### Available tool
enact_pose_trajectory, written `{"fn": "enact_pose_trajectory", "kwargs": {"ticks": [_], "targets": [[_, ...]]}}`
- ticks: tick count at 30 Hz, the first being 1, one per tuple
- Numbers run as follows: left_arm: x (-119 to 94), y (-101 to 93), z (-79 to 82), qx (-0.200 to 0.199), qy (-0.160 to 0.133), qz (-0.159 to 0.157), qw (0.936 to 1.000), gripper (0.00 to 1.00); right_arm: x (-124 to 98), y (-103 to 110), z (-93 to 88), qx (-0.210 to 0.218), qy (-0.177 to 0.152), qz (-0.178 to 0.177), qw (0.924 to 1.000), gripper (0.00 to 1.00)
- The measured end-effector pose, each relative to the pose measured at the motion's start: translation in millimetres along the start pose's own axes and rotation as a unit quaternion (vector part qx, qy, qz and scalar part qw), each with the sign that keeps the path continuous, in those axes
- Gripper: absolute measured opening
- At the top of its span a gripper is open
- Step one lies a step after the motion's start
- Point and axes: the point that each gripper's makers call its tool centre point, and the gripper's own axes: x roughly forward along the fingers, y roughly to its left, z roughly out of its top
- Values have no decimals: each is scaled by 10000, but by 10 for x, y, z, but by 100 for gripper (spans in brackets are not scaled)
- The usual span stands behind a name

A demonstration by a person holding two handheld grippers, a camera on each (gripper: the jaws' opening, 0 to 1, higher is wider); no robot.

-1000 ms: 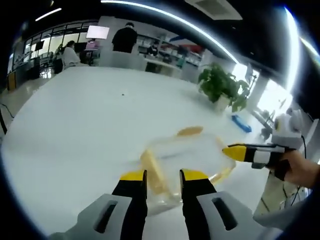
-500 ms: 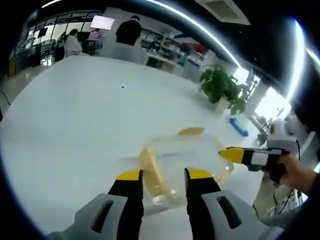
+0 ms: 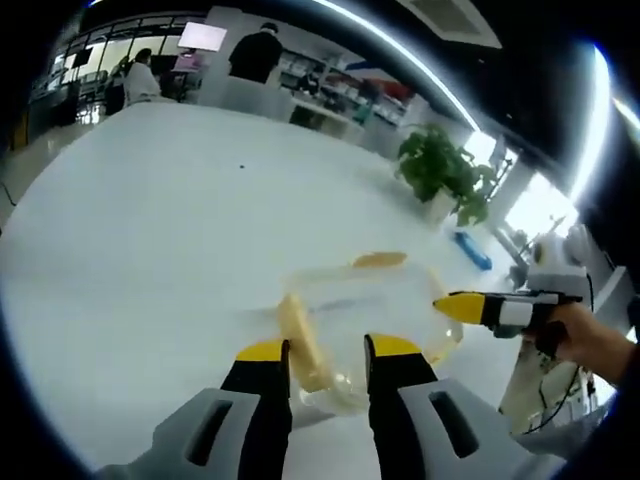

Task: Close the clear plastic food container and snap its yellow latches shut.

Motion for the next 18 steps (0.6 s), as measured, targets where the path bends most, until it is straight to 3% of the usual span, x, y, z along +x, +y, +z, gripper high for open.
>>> {"fn": "enact_pose_trajectory", "kwargs": {"ticks": [4,5,6,18], "targets": [[2,-7,-3,41,9,-7,10000,24,0,-2,2,-4,138,87,9999,29],[11,-80,57,-245,-159,-178,9994,22,-13,43,-42,-5,313,218,9993,29],[-23,-37,15,-21,-13,-121,9999,22,3,18,-4,32,210,152,9997,29],[-5,2,3,9,-7,-38,10000,22,15,-22,-72,335,408,453,9976,27]]}}
